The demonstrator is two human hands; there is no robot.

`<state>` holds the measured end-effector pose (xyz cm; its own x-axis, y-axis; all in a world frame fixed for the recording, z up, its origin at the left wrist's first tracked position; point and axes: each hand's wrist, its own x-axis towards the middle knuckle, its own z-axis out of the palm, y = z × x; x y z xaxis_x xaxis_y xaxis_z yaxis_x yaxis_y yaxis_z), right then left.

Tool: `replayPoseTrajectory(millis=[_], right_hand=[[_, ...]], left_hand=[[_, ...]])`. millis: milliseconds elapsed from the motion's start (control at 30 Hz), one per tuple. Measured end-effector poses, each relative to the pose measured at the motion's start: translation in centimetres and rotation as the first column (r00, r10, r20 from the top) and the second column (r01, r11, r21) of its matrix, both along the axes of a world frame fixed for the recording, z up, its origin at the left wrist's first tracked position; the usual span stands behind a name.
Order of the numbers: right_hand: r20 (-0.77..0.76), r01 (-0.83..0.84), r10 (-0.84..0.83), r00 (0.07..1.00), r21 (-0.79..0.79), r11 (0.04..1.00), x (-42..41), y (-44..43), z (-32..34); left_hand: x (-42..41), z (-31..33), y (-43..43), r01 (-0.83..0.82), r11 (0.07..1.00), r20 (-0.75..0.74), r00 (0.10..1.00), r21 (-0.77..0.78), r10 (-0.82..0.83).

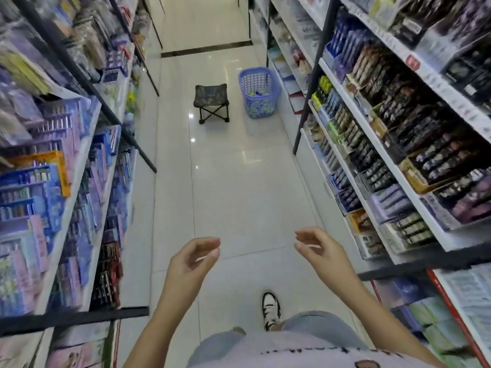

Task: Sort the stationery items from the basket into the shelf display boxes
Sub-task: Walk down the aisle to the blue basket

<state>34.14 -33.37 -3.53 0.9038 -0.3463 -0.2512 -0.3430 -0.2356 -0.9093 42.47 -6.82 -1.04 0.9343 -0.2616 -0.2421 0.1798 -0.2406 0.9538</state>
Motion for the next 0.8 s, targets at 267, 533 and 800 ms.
replayPoseTrajectory(millis=[267, 533, 800], right_hand=[[0.074, -0.141, 0.139, 0.987, 0.019, 0.99, 16.3, -2.8, 2.0], [0.021, -0.071, 0.07, 0.997, 0.039, 0.997, 28.5, -6.3, -0.1], [-0.039, 0.055, -0.054, 0.998, 0.027, 0.998, 38.7, -10.7, -1.3]], left_hand=[[10.6, -0.3, -2.8, -0.12, 0.993, -0.049, 0.992, 0.007, 0.12], [27.2, -0.7, -7.3, -0.02, 1.0, -0.04, 0.999, 0.003, 0.02], [43.9, 0.7, -12.2, 0.117, 0.993, -0.025, 0.993, -0.023, -0.117]])
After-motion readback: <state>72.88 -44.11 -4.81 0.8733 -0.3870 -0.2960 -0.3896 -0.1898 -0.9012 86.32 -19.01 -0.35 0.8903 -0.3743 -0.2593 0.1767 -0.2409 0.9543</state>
